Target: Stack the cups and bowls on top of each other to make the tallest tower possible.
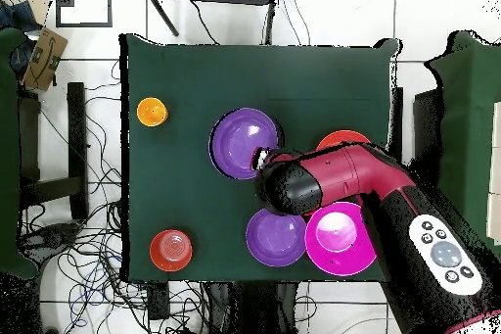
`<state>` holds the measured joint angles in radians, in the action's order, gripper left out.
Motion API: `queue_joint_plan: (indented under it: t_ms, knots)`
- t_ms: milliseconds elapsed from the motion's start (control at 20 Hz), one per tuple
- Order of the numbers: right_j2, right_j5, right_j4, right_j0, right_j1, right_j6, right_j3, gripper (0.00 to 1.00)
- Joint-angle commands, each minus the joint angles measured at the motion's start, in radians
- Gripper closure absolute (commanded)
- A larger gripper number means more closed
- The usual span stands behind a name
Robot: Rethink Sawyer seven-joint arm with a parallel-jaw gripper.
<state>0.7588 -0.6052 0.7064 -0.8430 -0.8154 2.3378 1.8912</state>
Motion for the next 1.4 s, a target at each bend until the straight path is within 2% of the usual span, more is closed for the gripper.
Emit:
queue_joint_plan:
  t_ms: [50,300,650,1400]
  knots:
    - [0.033,-0.016,0.116,-0.012,-0.004,-0.312,0.063,1.0]
    - [0.047,-0.016,0.116,-0.025,0.0,-0.315,0.07,1.0]
    - [0.104,-0.032,0.073,-0.051,0.034,-0.331,0.081,1.0]
    - [0.124,-0.035,0.103,-0.072,0.025,-0.319,0.088,1.0]
